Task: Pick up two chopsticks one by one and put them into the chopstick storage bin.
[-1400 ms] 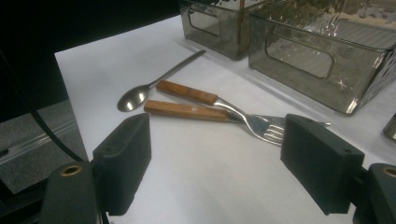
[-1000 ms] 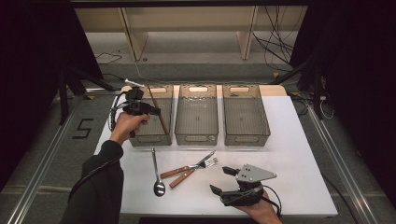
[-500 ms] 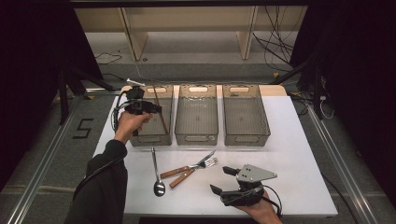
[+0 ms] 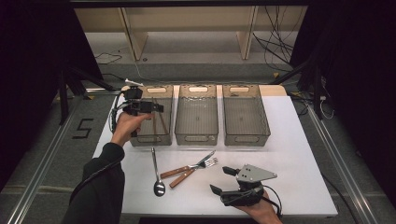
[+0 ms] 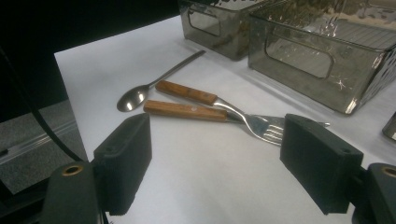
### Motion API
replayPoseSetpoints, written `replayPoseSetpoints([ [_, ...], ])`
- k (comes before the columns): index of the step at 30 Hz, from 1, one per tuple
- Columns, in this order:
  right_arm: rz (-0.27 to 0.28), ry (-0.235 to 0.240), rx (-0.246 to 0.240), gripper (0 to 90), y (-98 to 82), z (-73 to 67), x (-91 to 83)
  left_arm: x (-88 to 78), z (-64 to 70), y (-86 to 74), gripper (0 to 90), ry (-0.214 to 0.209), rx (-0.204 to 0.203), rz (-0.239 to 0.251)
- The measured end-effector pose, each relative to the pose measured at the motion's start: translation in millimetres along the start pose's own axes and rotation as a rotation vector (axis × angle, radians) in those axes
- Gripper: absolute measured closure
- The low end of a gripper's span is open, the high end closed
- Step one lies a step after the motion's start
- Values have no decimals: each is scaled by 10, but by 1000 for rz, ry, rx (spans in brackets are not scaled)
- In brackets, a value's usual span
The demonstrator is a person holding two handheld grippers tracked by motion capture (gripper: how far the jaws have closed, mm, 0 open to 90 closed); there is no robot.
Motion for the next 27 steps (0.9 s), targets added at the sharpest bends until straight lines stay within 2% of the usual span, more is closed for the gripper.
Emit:
replayPoseSetpoints([
  [3,0,-3,4,256,-1,1,3,-77,102,-23,222,-27,33,18],
  [7,0,-4,6,255,-2,5,0,-188,234,-77,220,-74,57,50],
  [14,0,-5,8,255,-2,2,4,-325,426,-284,214,-121,122,68],
  [19,-1,-4,6,255,-4,-2,6,-391,518,-492,213,-120,167,70],
  [21,-3,-3,3,255,-6,0,6,-429,536,-571,211,-107,179,81],
  [25,-7,-3,2,255,-13,0,7,-515,544,-729,211,-101,178,111],
  [27,-6,-5,2,255,-12,0,8,-541,517,-812,211,-94,165,130],
])
Point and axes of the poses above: each handheld gripper's, and its own axes: x roughly forward along the jaws, y roughly out of its top, z roughly to its right, the point moved 8 cm from there along x, roughly forward along the jaws, and after that the axes turned 9 degrees about -y, right-handed, at the moved point
